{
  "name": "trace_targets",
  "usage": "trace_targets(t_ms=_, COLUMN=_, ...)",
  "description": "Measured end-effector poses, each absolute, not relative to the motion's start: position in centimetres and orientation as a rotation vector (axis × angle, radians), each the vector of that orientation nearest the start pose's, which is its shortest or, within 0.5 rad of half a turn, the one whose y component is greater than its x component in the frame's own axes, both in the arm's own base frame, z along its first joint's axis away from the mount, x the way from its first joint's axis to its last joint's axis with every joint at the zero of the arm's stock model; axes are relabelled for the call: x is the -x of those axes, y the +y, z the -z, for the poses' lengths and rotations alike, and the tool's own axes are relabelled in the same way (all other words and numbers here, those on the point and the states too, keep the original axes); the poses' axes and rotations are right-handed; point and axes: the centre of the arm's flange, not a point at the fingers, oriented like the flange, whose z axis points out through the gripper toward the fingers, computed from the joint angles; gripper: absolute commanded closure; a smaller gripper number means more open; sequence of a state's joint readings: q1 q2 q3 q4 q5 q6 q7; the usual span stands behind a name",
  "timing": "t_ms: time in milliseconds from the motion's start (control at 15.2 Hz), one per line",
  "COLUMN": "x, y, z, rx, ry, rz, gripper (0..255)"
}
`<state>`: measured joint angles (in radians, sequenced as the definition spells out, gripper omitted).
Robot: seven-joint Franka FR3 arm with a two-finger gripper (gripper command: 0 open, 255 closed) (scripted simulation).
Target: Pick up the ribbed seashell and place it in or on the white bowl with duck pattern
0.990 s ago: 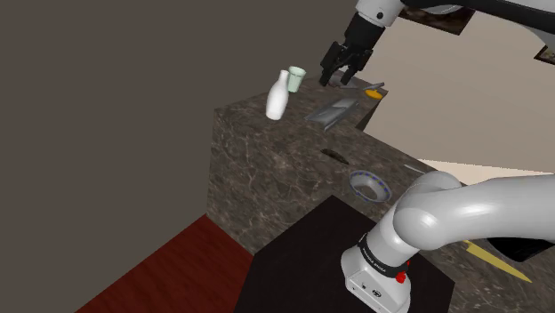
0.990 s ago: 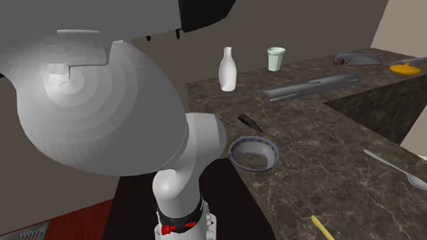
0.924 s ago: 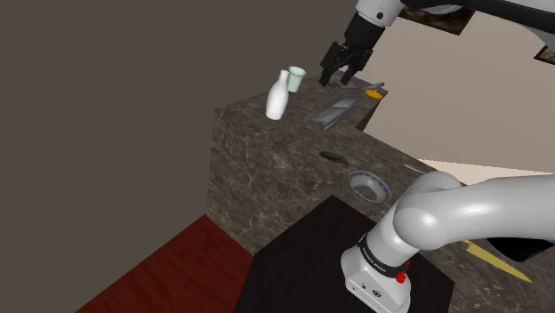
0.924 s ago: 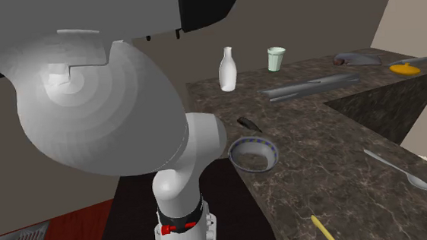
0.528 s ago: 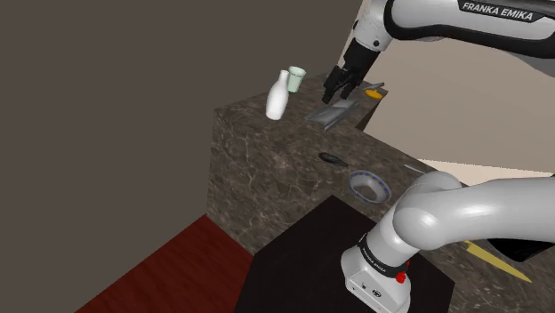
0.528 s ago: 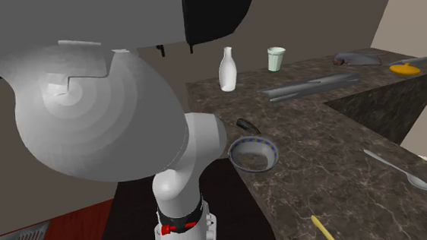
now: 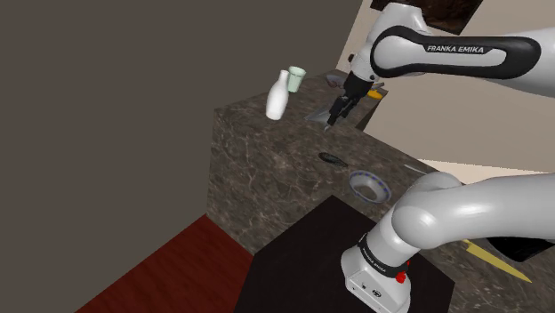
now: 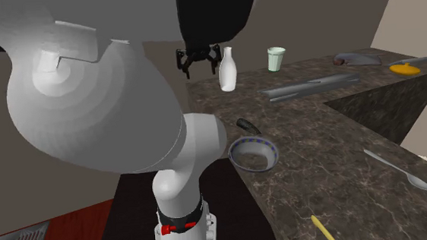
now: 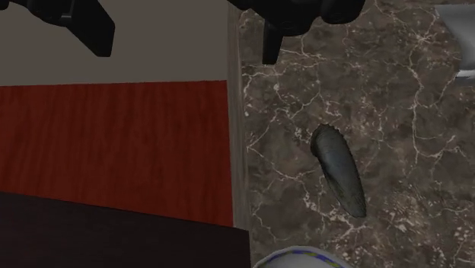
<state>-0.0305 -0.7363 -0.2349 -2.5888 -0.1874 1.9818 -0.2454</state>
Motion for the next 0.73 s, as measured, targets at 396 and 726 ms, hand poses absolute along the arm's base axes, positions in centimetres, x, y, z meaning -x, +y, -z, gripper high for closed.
trace_targets(t_ms=396, x=-33.8, y=-15.2, z=-43.2, rx=3.187, ry=-0.303, rz=0.135, gripper=0)
trace_targets(t_ms=726, x=-34.4, y=-19.5, z=-38.3, rx=3.187, ry=-0.429, rz=0.095, gripper=0)
